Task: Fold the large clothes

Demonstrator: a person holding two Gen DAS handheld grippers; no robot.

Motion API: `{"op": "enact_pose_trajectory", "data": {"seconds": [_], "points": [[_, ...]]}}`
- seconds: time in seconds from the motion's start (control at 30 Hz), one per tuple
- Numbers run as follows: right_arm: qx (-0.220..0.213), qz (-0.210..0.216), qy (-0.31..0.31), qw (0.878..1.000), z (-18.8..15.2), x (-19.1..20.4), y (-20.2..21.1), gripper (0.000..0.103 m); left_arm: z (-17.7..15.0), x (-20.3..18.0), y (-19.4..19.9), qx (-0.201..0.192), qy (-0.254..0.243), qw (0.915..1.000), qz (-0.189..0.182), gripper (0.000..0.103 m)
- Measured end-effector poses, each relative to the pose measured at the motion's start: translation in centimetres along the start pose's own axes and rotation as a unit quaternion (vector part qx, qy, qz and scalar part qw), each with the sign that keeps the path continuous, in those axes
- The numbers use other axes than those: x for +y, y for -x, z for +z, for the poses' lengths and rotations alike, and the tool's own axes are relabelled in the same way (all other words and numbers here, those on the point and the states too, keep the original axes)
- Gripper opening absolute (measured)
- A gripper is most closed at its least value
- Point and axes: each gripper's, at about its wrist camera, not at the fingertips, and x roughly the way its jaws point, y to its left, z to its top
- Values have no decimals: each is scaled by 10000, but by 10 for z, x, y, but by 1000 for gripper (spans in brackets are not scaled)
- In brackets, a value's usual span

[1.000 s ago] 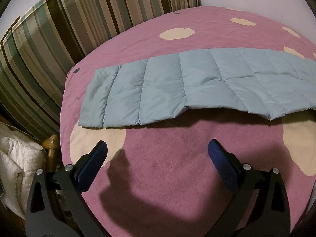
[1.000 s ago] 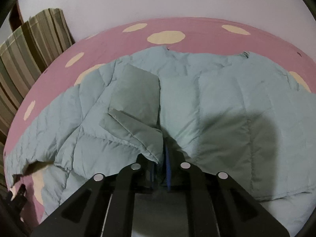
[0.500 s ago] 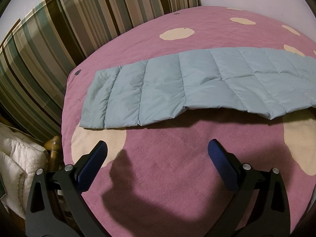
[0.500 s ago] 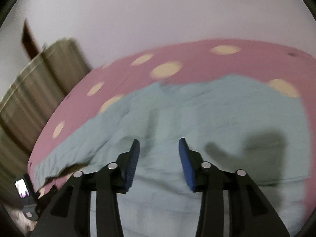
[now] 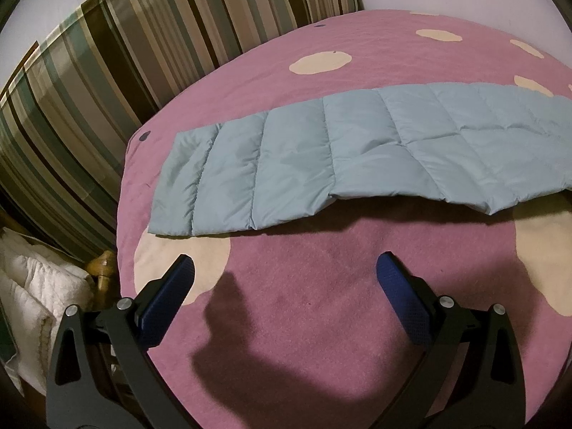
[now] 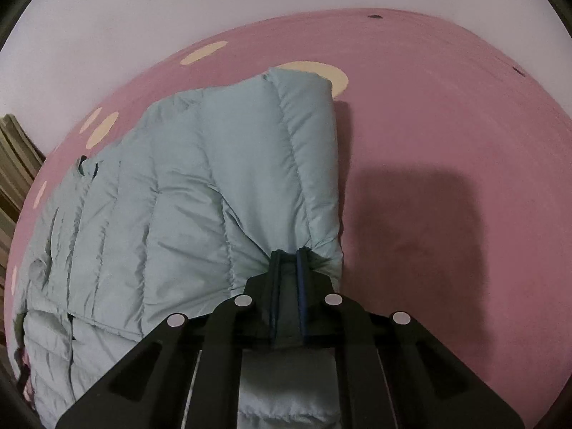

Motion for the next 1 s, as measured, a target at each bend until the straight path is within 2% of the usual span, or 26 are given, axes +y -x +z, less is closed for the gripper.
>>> {"op": "enact_pose_trajectory", "data": {"seconds": [0.1,0.23,0.37,0.47,0.57,0.63,0.73,0.8,0.87,0.93,1.0], "points": [[19,49,-25,10000,13,5,14,8,0,1,0,-5,-1,10000,4,101],[-360,136,-209,9990,40,3,30,8,0,-2,1,-13,-24,10000,41,101],[-547,29,-210,9983,74,2,16,8,0,-4,1,-19,-37,10000,66,101],[-373,-85,-107,9992,86,6,-13,8,0,-4,1,-20,-41,10000,71,101],[156,-39,-169,9997,82,5,-52,7,0,-5,1,-27,-51,9999,90,101],[80,6,-195,9998,85,6,-52,7,0,-6,1,-26,-68,9999,112,101],[27,50,-120,9999,86,7,-32,10,1,-6,1,-35,-70,9999,116,101],[-99,62,-162,9998,76,-5,-8,20,0,-5,1,-21,-35,10000,71,101],[-326,-102,-204,9992,64,-15,16,49,0,-5,1,-10,-7,10000,31,101],[-533,-458,-225,9973,47,-30,39,54,0,-4,1,-9,7,10000,14,101],[-570,-791,-205,9950,27,-41,51,54,0,-3,1,0,2,10000,12,101]]}}
